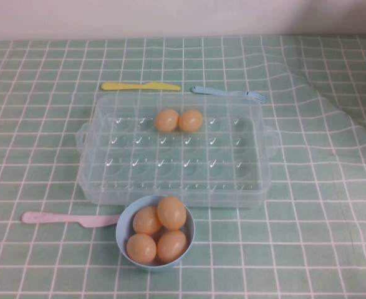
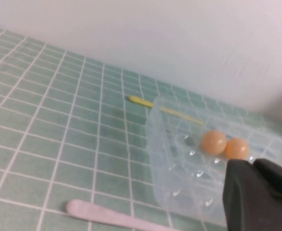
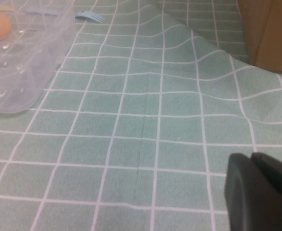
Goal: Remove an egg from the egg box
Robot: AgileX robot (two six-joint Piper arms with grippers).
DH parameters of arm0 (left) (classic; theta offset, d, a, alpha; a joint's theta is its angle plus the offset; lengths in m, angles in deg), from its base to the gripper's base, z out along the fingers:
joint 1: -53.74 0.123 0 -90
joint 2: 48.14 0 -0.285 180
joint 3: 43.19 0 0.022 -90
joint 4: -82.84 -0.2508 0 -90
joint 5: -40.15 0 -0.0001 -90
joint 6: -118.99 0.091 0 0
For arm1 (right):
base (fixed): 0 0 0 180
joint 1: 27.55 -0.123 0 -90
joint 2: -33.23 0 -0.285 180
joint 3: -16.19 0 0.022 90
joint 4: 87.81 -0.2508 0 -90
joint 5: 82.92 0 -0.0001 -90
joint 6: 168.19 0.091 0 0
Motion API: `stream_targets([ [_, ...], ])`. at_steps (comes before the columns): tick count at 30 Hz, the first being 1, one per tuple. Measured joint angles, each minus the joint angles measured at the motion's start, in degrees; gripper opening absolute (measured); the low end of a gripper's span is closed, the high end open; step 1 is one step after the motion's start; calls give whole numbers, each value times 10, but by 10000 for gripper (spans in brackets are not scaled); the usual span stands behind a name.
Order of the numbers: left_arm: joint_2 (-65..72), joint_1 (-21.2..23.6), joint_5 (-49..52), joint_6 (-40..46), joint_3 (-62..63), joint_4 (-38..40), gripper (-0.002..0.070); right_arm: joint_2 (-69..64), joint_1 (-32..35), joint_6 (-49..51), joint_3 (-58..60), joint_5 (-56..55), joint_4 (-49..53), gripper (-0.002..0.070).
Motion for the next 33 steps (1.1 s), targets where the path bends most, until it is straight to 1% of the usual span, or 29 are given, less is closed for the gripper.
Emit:
stream_targets([
  [1,0,0,-7,-1,0,24,-4,0,0,0,0,0,0,-17],
  [4,0,0,-16,-1,0,54,-4,0,0,0,0,0,0,-17],
  [11,0,0,-25,13,0,61,-4,0,0,0,0,0,0,-17],
  [14,20,0,-8,17,32,61,-4,0,0,0,0,0,0,-17],
  [17,80,0,27,41,88,61,-4,0,0,0,0,0,0,-17],
  [24,311,0,144,102,246,60,-4,0,0,0,0,0,0,-17],
  [28,437,0,208,153,337,59,-4,0,0,0,0,0,0,-17],
  [33,576,-13,242,221,435,59,-4,0,0,0,0,0,0,-17],
])
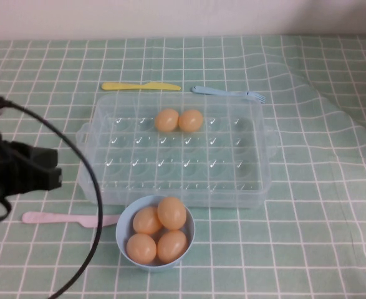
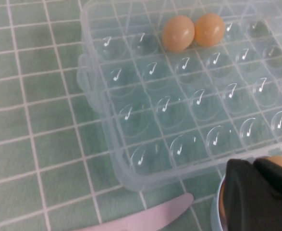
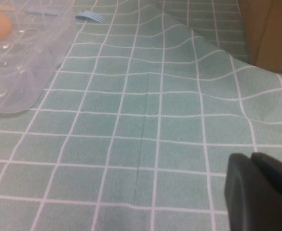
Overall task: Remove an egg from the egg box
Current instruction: Pick up the egg from the plastic box
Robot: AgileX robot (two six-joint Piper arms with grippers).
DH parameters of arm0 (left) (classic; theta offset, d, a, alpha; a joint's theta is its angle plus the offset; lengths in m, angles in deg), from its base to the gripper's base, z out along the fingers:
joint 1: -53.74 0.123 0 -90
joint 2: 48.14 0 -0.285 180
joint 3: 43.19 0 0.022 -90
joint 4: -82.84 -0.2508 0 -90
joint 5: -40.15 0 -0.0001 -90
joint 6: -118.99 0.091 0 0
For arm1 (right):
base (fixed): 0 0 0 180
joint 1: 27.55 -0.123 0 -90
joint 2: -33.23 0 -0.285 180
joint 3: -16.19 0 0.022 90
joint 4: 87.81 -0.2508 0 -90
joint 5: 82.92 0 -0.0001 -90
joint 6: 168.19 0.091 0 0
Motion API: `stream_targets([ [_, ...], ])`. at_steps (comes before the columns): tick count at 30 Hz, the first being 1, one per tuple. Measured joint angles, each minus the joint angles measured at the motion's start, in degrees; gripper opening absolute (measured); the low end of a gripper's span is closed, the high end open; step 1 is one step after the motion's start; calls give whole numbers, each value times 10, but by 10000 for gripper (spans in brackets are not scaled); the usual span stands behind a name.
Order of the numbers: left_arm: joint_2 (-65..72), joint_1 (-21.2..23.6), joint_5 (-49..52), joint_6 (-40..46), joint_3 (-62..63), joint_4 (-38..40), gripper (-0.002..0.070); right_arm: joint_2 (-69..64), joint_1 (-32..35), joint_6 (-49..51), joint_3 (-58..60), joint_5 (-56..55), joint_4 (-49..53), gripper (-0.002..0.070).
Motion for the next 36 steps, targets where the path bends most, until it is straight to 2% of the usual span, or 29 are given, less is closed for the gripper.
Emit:
stream_targets([
  [13,325,-135,-24,34,234,-24,-4,0,0,0,0,0,0,-17],
  [19,415,-174,-47,56,296,-45,-4,0,0,0,0,0,0,-17],
  [24,450,-177,-69,100,321,-50,6,0,0,0,0,0,0,-17],
  [26,463,-176,-79,127,336,-51,59,0,0,0,0,0,0,-17],
  [28,477,-171,-80,135,353,-51,141,0,0,0,0,0,0,-17],
  [29,487,-168,-76,137,368,-51,219,0,0,0,0,0,0,-17],
  [32,516,-159,-63,136,405,-51,388,0,0,0,0,0,0,-17],
  [34,532,-153,-56,132,422,-51,447,0,0,0,0,0,0,-17],
  [36,545,-150,-46,128,435,-51,470,0,0,0,0,0,0,-17],
])
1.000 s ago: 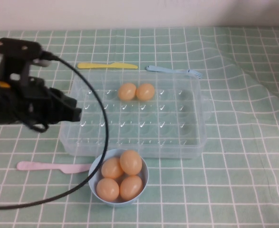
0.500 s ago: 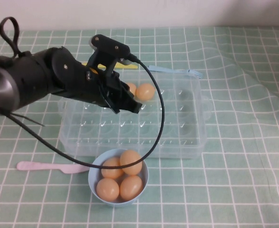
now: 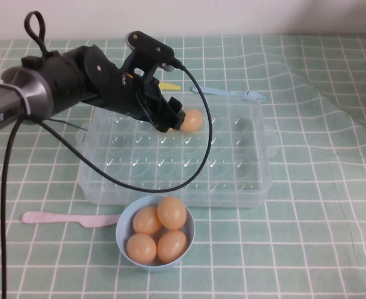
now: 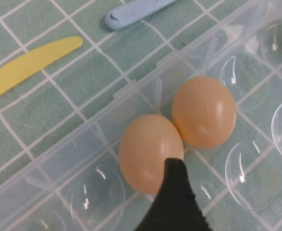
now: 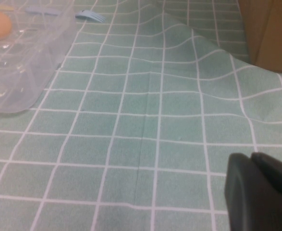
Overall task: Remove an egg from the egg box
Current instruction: Pick up the egg from the plastic box
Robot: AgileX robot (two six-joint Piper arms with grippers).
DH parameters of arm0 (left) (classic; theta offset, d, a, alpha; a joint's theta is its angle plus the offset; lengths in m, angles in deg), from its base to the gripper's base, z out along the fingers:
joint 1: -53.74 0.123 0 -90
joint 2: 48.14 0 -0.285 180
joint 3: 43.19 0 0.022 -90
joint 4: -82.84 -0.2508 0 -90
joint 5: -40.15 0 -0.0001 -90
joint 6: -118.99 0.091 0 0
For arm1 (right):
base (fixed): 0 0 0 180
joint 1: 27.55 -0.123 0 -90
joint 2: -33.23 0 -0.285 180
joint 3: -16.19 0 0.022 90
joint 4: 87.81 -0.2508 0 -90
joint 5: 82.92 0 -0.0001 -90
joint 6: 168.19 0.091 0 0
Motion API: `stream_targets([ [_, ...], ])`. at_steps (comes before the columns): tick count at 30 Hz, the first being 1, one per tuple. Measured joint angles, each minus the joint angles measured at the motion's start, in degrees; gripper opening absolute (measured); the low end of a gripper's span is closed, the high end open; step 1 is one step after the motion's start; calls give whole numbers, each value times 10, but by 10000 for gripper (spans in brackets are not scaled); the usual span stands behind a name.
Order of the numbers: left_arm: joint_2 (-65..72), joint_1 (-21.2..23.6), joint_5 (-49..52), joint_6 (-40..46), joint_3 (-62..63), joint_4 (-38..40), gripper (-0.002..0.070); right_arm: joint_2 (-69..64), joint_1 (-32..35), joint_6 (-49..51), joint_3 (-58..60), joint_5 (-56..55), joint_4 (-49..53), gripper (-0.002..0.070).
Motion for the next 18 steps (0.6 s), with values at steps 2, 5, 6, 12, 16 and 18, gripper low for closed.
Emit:
stream_targets([
  [2,9,1,11,-7,11,0,480,0,0,0,0,0,0,-17],
  [5,23,2,34,-26,33,0,486,0,0,0,0,0,0,-17],
  [6,27,3,41,-27,41,-2,487,1,0,0,0,0,0,-17],
  [12,56,3,84,-29,74,-79,487,1,0,0,0,0,0,-17],
  [16,63,4,92,-30,83,-108,487,1,0,0,0,0,0,-17],
  [18,68,4,90,-30,86,-116,487,1,0,0,0,0,0,-17],
])
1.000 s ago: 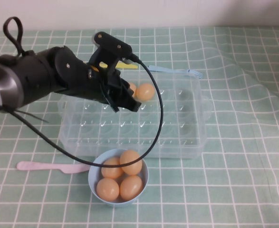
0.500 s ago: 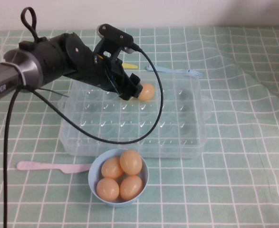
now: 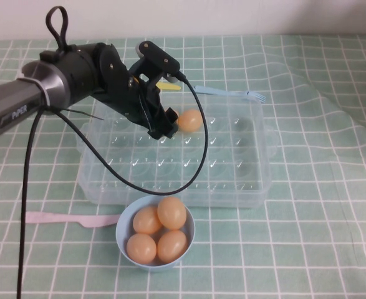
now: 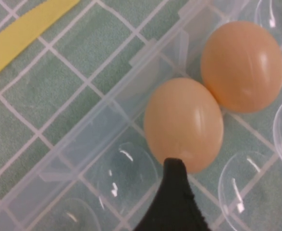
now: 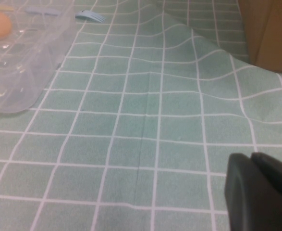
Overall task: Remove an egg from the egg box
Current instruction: Pick up the egg from the plastic box
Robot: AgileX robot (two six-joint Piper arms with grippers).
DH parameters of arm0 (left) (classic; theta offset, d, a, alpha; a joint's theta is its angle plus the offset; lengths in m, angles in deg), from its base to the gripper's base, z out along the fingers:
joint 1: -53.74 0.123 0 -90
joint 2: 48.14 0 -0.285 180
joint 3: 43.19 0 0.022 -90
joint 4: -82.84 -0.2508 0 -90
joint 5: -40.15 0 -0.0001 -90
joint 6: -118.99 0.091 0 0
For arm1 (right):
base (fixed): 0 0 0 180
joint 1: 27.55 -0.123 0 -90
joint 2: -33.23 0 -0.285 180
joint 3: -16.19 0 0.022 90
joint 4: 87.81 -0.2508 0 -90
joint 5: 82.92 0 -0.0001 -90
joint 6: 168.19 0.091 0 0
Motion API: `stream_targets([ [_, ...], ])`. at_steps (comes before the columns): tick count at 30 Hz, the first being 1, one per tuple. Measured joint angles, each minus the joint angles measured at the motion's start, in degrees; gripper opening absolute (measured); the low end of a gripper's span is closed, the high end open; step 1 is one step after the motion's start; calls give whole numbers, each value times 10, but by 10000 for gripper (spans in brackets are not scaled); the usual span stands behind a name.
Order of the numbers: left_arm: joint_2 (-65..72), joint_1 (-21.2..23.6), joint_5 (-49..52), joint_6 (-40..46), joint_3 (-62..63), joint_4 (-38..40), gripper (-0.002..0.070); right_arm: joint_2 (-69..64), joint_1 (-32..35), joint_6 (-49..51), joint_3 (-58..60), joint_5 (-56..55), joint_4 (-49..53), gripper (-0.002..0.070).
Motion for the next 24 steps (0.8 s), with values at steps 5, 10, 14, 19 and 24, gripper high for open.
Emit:
stream_targets([
  [5,10,2,-16,0,1,-9,487,0,0,0,0,0,0,-17],
  [10,17,3,-34,0,2,-12,487,0,0,0,0,0,0,-17],
  [14,19,3,-49,1,2,-12,487,0,0,0,0,0,0,-17],
  [19,23,3,-55,2,2,-12,487,0,0,0,0,0,0,-17],
  [24,32,3,-58,3,2,-12,487,0,0,0,0,0,0,-17],
])
